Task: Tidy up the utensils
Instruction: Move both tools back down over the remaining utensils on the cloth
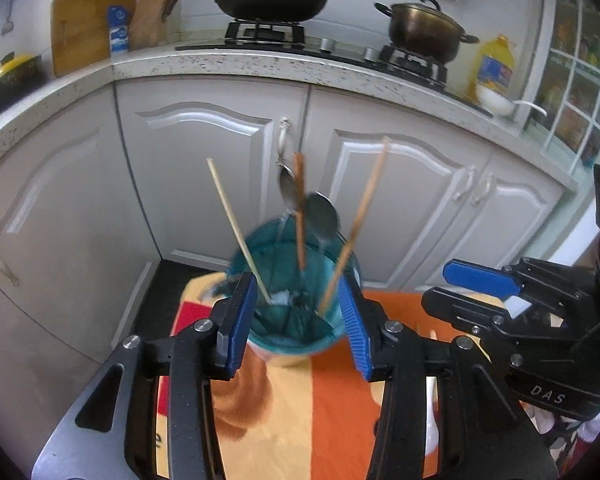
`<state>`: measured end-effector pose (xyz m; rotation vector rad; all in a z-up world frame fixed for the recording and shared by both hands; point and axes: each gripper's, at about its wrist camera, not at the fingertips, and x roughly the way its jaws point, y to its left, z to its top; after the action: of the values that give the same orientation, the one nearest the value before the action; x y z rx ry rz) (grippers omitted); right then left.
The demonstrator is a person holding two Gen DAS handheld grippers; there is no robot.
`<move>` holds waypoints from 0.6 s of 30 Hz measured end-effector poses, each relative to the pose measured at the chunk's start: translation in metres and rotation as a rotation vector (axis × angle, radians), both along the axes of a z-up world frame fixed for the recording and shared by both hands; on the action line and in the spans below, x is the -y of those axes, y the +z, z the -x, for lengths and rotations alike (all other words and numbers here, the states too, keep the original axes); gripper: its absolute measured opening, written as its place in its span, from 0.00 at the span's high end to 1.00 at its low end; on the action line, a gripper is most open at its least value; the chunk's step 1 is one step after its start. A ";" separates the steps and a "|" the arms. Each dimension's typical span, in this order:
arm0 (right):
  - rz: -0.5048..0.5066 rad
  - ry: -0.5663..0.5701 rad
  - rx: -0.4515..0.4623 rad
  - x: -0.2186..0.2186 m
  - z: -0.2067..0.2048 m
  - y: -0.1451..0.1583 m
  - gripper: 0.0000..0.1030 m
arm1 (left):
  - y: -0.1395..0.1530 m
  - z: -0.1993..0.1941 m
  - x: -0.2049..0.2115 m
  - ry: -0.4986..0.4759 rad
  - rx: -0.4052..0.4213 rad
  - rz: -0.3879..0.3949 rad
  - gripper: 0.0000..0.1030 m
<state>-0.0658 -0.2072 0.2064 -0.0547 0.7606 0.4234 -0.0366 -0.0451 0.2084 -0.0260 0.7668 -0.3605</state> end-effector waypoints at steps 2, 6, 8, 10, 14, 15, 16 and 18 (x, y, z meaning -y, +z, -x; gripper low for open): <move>-0.005 -0.018 -0.007 0.007 0.009 -0.002 0.68 | -0.002 0.009 0.007 -0.010 -0.004 -0.008 0.60; -0.006 -0.059 -0.021 0.023 0.031 -0.007 0.66 | -0.005 0.027 0.021 -0.038 -0.009 -0.022 0.59; -0.006 -0.077 -0.030 0.030 0.039 -0.011 0.66 | -0.008 0.036 0.029 -0.049 -0.008 -0.032 0.59; -0.009 -0.099 -0.039 0.040 0.050 -0.015 0.65 | -0.011 0.042 0.036 -0.071 -0.018 -0.031 0.59; -0.008 -0.135 -0.066 0.056 0.069 -0.024 0.64 | -0.020 0.055 0.054 -0.115 -0.043 -0.042 0.59; -0.006 -0.144 -0.073 0.060 0.072 -0.027 0.64 | -0.022 0.058 0.058 -0.125 -0.046 -0.045 0.59; -0.005 -0.152 -0.079 0.063 0.076 -0.029 0.64 | -0.024 0.061 0.062 -0.135 -0.050 -0.047 0.59; -0.007 -0.172 -0.096 0.073 0.084 -0.035 0.64 | -0.028 0.065 0.070 -0.151 -0.060 -0.051 0.59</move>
<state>-0.1497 -0.2805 0.1711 0.0379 0.8515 0.2662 -0.1015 -0.1148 0.1804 0.0695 0.8394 -0.4853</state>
